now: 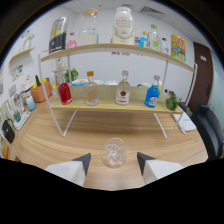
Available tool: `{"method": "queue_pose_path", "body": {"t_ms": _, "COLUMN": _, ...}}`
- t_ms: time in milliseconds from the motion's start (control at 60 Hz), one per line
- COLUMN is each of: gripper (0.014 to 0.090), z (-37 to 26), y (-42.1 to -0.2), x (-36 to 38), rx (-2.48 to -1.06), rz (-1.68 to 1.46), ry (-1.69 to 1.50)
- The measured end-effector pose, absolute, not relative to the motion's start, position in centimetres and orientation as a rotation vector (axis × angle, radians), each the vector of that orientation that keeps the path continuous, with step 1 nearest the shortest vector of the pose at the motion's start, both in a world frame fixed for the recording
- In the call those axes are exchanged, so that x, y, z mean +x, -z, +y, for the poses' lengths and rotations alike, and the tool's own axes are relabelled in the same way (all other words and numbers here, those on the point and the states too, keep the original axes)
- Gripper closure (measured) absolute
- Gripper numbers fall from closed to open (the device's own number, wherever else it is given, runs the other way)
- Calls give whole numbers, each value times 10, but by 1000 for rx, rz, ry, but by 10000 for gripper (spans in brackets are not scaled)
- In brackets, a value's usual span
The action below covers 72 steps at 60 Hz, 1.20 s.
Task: Make me a cup of Mount Fuji.
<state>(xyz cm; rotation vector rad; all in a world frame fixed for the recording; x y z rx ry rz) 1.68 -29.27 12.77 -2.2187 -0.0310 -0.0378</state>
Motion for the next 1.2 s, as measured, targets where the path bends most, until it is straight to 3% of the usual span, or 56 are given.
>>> {"method": "queue_pose_path", "body": {"t_ms": 350, "gripper": 186, "z": -322, "y": -132, "x": 5, "rx": -2192, "rz": -19, "ry": 55}}
{"method": "queue_pose_path", "body": {"t_ms": 500, "gripper": 185, "z": -322, "y": -148, "x": -25, "rx": -2091, "rz": -6, "ry": 10}}
{"method": "queue_pose_path", "body": {"t_ms": 617, "gripper": 181, "z": -295, "y": -175, "x": -52, "rx": -1984, "rz": -16, "ry": -40}}
{"method": "queue_pose_path", "body": {"t_ms": 633, "gripper": 220, "z": -290, "y": -179, "x": -55, "rx": -1968, "rz": -20, "ry": -46}}
{"method": "queue_pose_path", "body": {"t_ms": 650, "gripper": 179, "z": -285, "y": -183, "x": -58, "rx": -1954, "rz": -24, "ry": -51}}
{"method": "queue_pose_path", "body": {"t_ms": 733, "gripper": 179, "z": -253, "y": -200, "x": -67, "rx": -1892, "rz": -41, "ry": -58}}
{"method": "queue_pose_path", "body": {"t_ms": 950, "gripper": 201, "z": -166, "y": -214, "x": -65, "rx": -1828, "rz": -34, "ry": -45}}
{"method": "queue_pose_path", "body": {"t_ms": 1083, "gripper": 302, "z": -128, "y": -204, "x": -58, "rx": -1838, "rz": -37, "ry": -27}}
{"method": "queue_pose_path", "body": {"t_ms": 1200, "gripper": 514, "z": -112, "y": -186, "x": -56, "rx": -1876, "rz": -56, "ry": -9}}
